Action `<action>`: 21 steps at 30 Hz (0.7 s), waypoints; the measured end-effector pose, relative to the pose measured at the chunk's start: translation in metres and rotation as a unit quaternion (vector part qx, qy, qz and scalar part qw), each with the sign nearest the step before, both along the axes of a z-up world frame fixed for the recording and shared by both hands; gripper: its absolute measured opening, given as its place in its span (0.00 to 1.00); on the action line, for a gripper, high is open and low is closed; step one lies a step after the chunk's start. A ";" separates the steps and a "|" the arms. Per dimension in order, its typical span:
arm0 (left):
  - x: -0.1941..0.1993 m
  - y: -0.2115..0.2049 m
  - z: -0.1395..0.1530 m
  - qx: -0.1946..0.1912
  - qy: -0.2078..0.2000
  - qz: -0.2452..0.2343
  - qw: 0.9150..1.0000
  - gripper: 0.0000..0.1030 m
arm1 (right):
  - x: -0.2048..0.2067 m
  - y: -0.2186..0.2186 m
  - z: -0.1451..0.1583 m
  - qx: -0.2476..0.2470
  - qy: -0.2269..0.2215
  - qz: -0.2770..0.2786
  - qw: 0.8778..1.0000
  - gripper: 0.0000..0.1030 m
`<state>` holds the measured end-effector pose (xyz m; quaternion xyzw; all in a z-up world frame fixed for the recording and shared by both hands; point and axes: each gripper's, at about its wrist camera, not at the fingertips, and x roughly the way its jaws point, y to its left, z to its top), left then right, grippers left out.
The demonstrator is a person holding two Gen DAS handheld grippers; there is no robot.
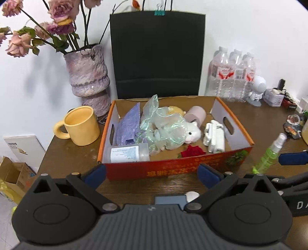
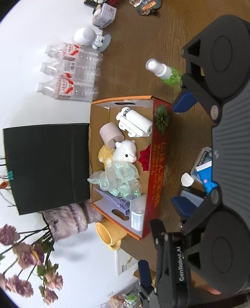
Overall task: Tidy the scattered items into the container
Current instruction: 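Move both tools back from the box toward the blue tube and card pack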
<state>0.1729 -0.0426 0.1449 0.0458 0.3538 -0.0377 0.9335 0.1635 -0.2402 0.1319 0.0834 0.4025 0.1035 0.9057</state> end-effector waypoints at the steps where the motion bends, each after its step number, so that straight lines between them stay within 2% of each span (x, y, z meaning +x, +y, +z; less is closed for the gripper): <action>1: -0.007 -0.002 0.002 -0.001 -0.006 0.001 1.000 1.00 | -0.009 -0.001 0.000 0.004 -0.012 -0.001 1.000 0.91; 7: -0.077 -0.010 0.005 0.026 -0.096 0.007 0.995 1.00 | -0.068 -0.004 -0.001 0.024 -0.086 -0.008 0.996 0.93; 10: -0.110 -0.005 -0.002 0.015 -0.117 -0.001 0.993 1.00 | -0.104 -0.002 -0.009 0.019 -0.140 -0.006 0.990 0.96; 15: -0.165 0.007 -0.037 -0.003 -0.154 -0.021 0.988 1.00 | -0.159 0.006 -0.044 0.024 -0.192 0.003 0.981 0.99; 17: -0.178 0.014 -0.056 -0.016 -0.154 -0.018 0.988 1.00 | -0.173 0.013 -0.063 0.010 -0.192 0.007 0.981 1.00; 20: -0.184 0.025 -0.087 -0.051 -0.117 -0.009 0.992 1.00 | -0.183 0.026 -0.091 -0.018 -0.171 0.015 0.985 1.00; 21: -0.183 0.027 -0.095 -0.053 -0.103 -0.003 0.993 1.00 | -0.182 0.029 -0.098 -0.025 -0.159 0.019 0.987 1.00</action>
